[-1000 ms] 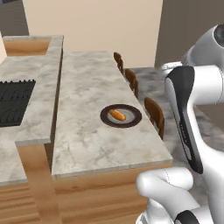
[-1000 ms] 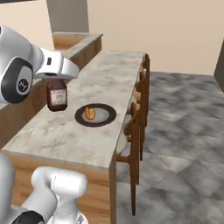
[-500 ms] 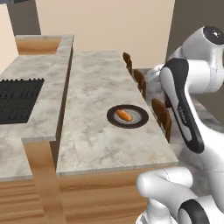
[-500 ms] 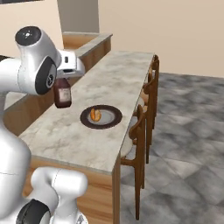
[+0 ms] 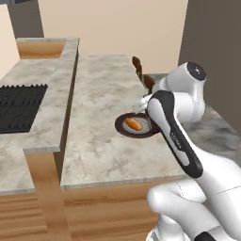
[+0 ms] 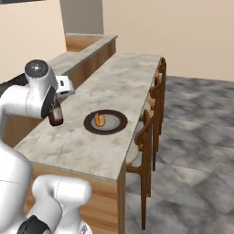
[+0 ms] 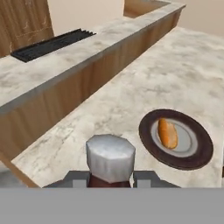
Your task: Move the hot dog bun to the plate on the dining table and place the condiment next to that plate. Then navigate to the fridge and take the sausage and place it on the plate as well.
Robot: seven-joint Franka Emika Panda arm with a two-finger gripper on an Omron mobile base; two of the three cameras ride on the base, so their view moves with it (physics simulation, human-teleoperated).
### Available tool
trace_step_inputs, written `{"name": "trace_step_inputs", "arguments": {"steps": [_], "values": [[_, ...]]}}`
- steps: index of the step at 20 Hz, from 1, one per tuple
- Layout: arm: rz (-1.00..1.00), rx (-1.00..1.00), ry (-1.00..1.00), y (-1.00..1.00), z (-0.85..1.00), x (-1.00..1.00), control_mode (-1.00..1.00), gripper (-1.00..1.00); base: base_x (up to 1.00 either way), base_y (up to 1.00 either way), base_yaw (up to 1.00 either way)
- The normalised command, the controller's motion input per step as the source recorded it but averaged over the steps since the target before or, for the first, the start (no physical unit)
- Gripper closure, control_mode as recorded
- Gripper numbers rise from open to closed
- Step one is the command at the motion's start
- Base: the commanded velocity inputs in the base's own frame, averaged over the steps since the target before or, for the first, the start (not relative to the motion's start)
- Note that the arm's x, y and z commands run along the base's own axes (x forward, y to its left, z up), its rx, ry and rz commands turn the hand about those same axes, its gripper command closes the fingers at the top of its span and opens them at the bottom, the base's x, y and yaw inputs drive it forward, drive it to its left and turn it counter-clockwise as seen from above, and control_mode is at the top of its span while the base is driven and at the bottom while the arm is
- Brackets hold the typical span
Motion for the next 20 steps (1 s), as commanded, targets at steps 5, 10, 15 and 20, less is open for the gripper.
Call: {"name": "trace_step_inputs", "arguments": {"steps": [5,10,15,20], "values": [[0.26,0.01,0.0,0.2,-0.54,0.77,-1.0,1.0,0.0,0.0,0.0],[0.34,0.03,0.0,0.05,-0.67,0.61,-1.0,1.0,0.0,0.0,0.0],[0.37,0.11,0.0,0.1,-0.44,0.2,-1.0,1.0,0.0,0.0,0.0],[0.33,0.15,-0.07,0.12,-0.09,0.45,-1.0,1.0,0.0,0.0,0.0]]}}
